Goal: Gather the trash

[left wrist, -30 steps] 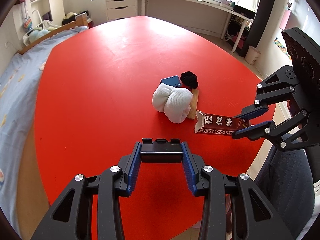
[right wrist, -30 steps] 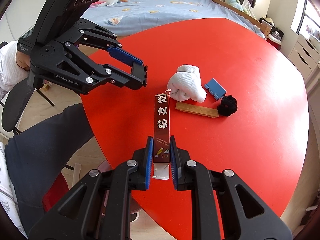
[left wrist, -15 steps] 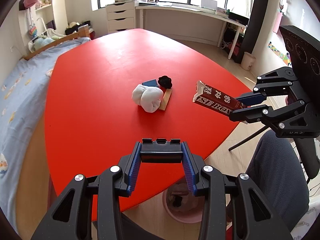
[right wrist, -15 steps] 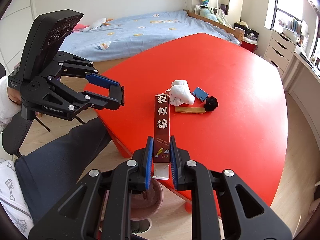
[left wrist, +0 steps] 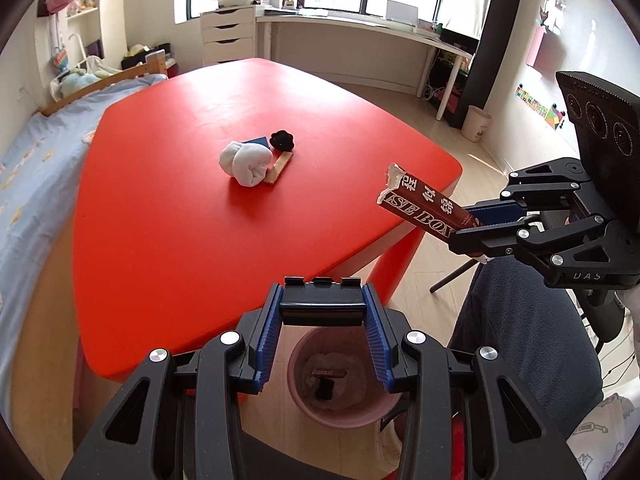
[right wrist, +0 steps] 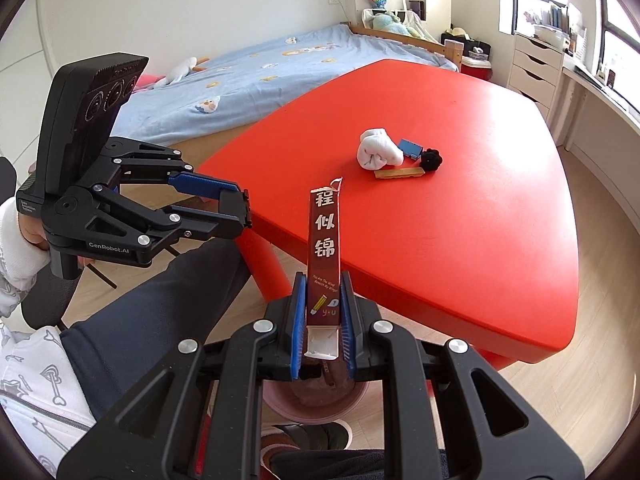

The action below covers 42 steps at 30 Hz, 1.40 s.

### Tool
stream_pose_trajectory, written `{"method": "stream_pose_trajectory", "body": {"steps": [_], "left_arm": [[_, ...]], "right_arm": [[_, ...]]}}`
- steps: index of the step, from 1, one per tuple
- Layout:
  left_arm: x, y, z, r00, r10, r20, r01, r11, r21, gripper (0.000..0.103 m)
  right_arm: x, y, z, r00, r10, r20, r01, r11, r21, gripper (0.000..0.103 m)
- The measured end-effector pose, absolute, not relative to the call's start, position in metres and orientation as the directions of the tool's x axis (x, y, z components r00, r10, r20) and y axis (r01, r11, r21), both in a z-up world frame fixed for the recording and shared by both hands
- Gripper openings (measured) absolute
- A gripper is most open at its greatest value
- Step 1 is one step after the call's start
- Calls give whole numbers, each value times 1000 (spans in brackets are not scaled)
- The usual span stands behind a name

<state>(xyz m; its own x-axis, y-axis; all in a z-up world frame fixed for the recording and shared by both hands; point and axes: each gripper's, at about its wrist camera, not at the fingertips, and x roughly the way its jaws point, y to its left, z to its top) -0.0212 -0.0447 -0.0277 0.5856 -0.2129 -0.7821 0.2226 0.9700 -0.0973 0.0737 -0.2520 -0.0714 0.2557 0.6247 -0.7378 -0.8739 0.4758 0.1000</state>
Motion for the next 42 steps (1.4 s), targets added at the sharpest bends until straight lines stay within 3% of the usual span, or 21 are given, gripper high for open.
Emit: {"method": "stream_pose_trajectory", "body": {"steps": [18,19,21,22,23,24,26,32,42], "left_arm": [[-40,-61,-43,540,-276,-795,250,955,-162,39],[-40,-61,-43,540,-276,-795,251,954,-162,40],[-39,-59,-44,542,-264,-798,239,959,-155,56],[-39,-56,-45,551,-255,-795,227,962,-151,75],[-39,-54,-44,561,-251,-789,217,964,-153,86],[-40,-52,-44,567,-245,-787,207,966,-152,88],[-38,-49,-45,569,-226,-790,185,972,-145,93],[-37,-44,-48,564,-219,-796,168,975,-149,95],[-39,-42,-47,566,-218,-795,157,975,-156,95]], "right_arm": [[44,-262,-108,205,611,-765,-851,498,170,16],[44,-262,-108,201,610,-767,-851,496,172,18],[45,-261,-110,210,601,-771,-850,502,160,49],[44,-263,-110,219,600,-770,-847,508,155,69],[44,-265,-110,222,604,-766,-845,511,159,74],[45,-266,-111,220,604,-766,-842,514,164,76],[45,-268,-113,231,598,-768,-833,529,161,92],[47,-268,-116,223,590,-776,-821,543,177,98],[52,-267,-112,220,596,-772,-797,567,211,99]]}}
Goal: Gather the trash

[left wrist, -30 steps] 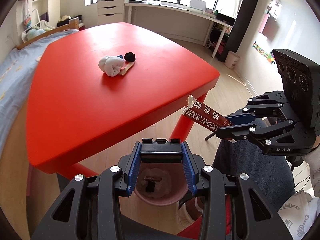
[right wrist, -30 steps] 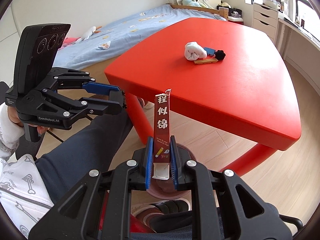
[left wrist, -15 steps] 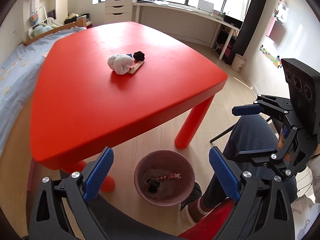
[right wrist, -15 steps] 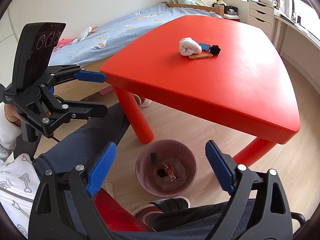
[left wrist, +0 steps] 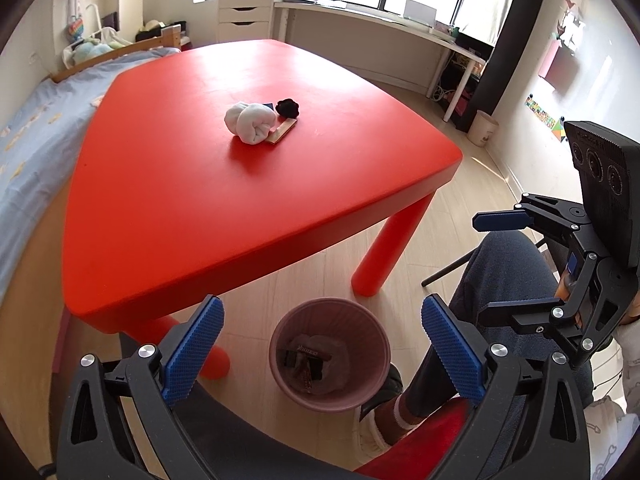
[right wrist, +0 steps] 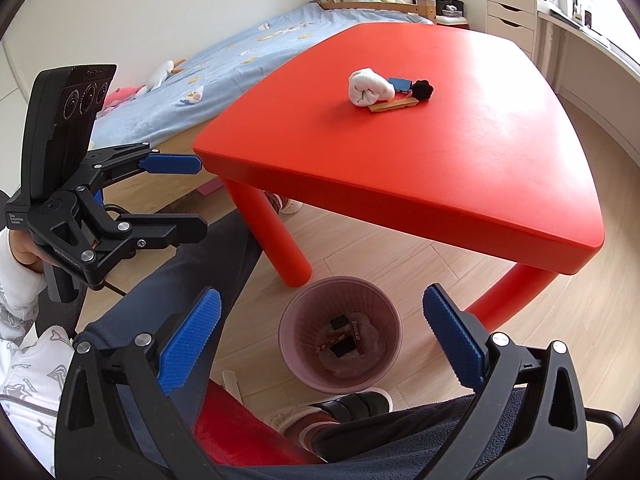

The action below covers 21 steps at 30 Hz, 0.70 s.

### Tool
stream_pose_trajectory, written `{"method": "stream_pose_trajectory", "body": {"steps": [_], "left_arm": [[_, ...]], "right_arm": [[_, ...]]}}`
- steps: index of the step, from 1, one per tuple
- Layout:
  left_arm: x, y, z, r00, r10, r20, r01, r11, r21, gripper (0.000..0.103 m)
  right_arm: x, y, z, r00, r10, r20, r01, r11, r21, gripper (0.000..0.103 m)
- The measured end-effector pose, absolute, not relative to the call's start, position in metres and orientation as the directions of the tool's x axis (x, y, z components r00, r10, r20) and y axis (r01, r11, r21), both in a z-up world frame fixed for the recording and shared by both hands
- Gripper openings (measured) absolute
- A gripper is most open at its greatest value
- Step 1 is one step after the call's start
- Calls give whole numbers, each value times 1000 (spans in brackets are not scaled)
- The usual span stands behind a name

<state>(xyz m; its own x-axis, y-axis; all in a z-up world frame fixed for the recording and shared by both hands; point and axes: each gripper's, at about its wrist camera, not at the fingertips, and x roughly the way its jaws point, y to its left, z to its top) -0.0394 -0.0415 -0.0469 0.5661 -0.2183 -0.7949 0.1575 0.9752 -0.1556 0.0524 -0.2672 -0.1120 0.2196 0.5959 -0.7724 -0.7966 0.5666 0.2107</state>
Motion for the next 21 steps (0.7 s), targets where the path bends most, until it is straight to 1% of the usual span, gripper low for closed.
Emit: {"method": "stream_pose_trajectory", "body": {"steps": [6,10,14,21], "left_arm": [[-33,-35,-41,572,-207,-794,139,978,-155,95],[-25,-28,-31,592,-197,-782,140,980,-141,95],[-9,-20,-19,610,-180,-772,133,983,-125,95],[25,-8,-6,615,-168,-770,146,984,-98,95]], "right_arm": [[62,-266,-99,254,586,-770,-777,598,198,99],[78,-264,-89,275,568,-776,-752,630,194,99],[98,-260,-72,292,578,-762,-741,641,202,100],[140,-240,-44,348,546,-762,-735,664,140,100]]}}
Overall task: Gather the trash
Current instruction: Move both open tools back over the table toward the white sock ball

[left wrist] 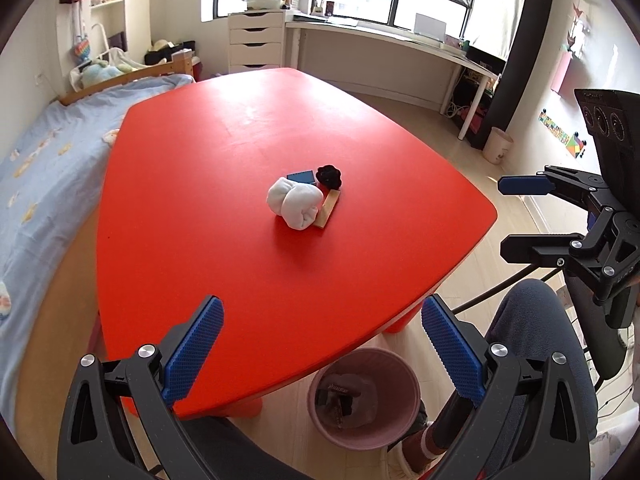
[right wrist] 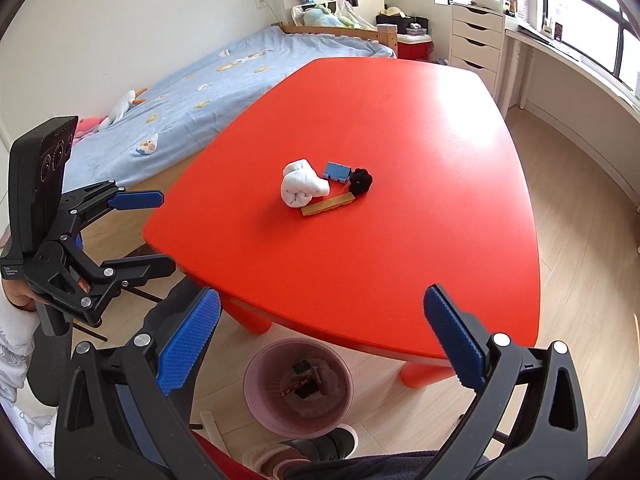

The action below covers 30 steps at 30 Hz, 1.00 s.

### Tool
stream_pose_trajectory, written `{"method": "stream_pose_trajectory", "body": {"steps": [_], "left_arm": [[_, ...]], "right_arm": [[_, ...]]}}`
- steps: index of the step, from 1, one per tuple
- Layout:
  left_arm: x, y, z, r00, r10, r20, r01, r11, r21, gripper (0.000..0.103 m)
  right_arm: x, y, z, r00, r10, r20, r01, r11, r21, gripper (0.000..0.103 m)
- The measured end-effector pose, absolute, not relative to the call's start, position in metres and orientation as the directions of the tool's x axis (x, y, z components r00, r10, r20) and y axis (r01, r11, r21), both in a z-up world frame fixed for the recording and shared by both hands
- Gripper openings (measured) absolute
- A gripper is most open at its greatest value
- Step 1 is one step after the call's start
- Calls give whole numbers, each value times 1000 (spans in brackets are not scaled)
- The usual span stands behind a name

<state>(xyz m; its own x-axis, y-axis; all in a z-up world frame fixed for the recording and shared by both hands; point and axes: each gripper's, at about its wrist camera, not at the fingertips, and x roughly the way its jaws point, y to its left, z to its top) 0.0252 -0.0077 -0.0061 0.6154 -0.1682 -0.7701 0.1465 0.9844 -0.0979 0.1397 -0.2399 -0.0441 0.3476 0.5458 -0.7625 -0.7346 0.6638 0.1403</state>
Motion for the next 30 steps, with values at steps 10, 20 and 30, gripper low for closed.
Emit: {"method": "stream_pose_trajectory", "body": {"steps": [10,20,30], "left_arm": [[70,-3,2,603,-211,-769,220,971,-94,95],[117,3,-24,536,-253,-805,244,960,-140,95],[146,3,-48,481,-272,-833,265,951,-158,95]], "right_arm": [[209,-202,-33,354,494,-794,-706,698,120,100],[275,-155,-61,277,421,-864,-652,743,154,100],[302,-133,-97,218,346,-913,-623,769,142,100]]}}
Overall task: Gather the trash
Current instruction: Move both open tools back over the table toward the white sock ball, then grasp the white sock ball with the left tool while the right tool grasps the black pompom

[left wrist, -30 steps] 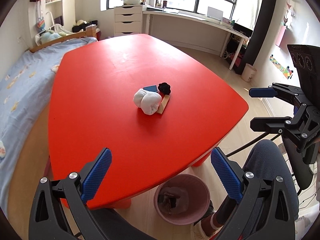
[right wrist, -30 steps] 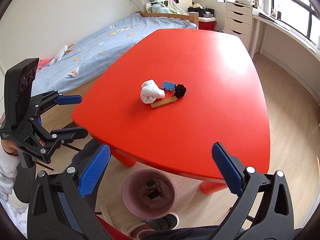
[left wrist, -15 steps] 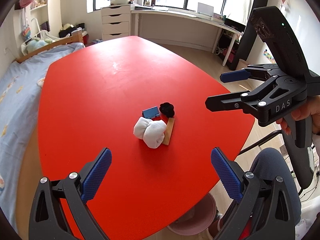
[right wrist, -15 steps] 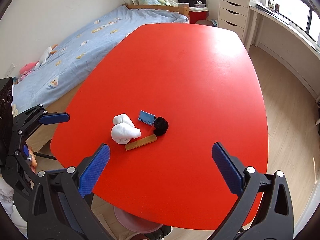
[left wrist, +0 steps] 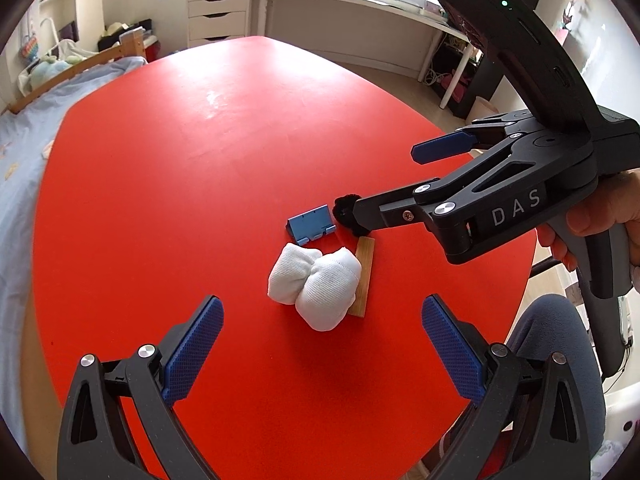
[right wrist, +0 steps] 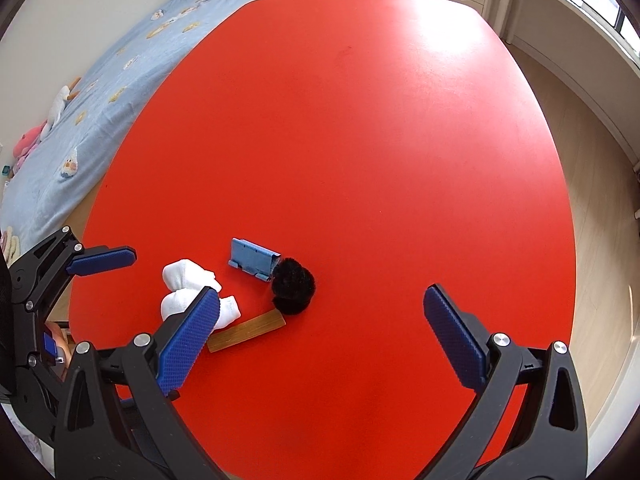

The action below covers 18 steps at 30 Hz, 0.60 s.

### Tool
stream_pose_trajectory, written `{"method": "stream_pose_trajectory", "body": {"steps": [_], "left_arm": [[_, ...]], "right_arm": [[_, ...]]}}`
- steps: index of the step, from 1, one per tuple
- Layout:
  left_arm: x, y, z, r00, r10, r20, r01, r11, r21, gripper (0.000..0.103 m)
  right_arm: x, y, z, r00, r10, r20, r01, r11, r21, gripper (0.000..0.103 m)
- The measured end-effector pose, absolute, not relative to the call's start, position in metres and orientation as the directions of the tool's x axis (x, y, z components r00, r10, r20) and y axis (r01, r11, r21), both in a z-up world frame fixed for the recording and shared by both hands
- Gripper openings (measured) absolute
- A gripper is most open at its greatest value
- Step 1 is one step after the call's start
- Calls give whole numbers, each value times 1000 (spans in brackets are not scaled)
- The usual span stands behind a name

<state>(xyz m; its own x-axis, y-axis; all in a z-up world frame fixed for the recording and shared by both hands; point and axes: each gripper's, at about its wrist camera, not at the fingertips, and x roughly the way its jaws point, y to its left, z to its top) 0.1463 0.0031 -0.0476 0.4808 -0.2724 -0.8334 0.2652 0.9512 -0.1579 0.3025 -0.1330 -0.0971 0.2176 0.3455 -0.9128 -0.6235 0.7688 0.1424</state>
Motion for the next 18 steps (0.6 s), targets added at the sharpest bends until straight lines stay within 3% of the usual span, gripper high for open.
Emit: {"method": "stream_pose_trajectory", "body": {"steps": [3,5,9,13,15,18], "left_arm": [[149,5,-52,481,-281,-831,266,949,-167,95],[152,4,-55,484,-285,-827,270,948,-169,95],[150,-1,-59,482,-290,-827,273,946,-173,94],[149,-3,-64,469,-277,-838,274,948,-160,72],[149,-2,-65,469,-272,-841,269,950,-157,68],[148,-1,-64,473,-264,-841,262,953,-152,57]], "right_arm": [[305,-131,-101,205,354,-912,-623,766,157,95],[304,-129,-103,202,348,-915,-626,764,152,81],[304,-126,-106,192,345,-919,-635,757,151,70],[302,-123,-108,183,343,-921,-648,747,150,56],[302,-121,-109,180,344,-922,-650,745,150,53],[301,-119,-111,176,343,-923,-659,738,148,38]]}}
